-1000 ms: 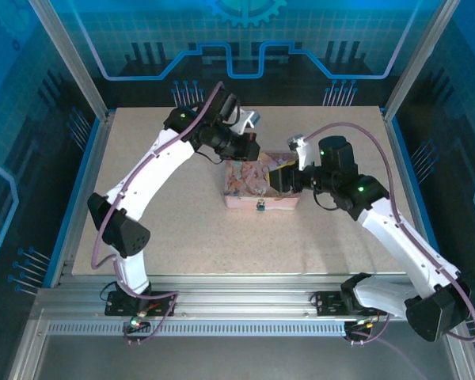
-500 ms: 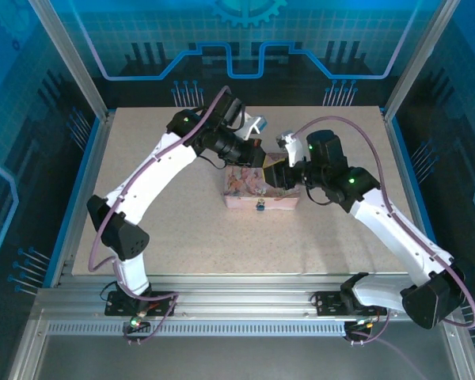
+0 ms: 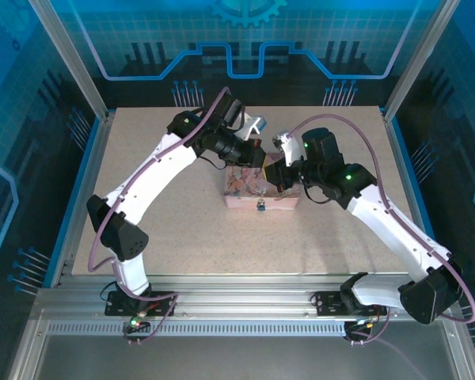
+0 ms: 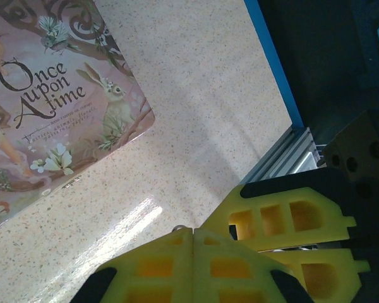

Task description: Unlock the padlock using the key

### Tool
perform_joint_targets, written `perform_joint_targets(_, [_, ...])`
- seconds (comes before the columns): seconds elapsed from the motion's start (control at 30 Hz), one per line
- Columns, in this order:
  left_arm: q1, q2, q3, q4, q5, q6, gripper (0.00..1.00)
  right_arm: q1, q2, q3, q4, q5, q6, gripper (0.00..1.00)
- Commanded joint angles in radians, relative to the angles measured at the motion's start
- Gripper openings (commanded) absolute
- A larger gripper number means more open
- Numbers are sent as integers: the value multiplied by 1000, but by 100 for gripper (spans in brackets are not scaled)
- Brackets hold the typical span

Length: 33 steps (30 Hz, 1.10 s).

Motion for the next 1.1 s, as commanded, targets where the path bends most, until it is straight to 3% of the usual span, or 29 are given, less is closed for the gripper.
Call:
perform_joint_targets(0.0, [-13, -46, -20, -8, 66, -25, 0, 3, 14, 26, 15, 23, -9, 2])
perform_joint_targets(0.2, [-10, -71, -43, 28, 48, -38, 0, 3, 0, -1, 24, 30, -9, 0])
perform_joint_targets(0.43, [8, -111, -76, 91, 32, -70, 32, -2, -34, -46, 50, 20, -10, 0])
perform_joint_targets(0.53, [37, -154, -129, 156, 33, -103, 34, -12, -48, -65, 59, 7, -3, 0])
perform_joint_targets(0.83, [118, -406, -531, 529, 105, -208, 53, -121, -152, -170, 186, -177, 124, 0])
perform_joint_targets(1.07, [122, -542, -828, 884, 211, -325, 50, -168, -209, -253, 367, -353, 286, 0])
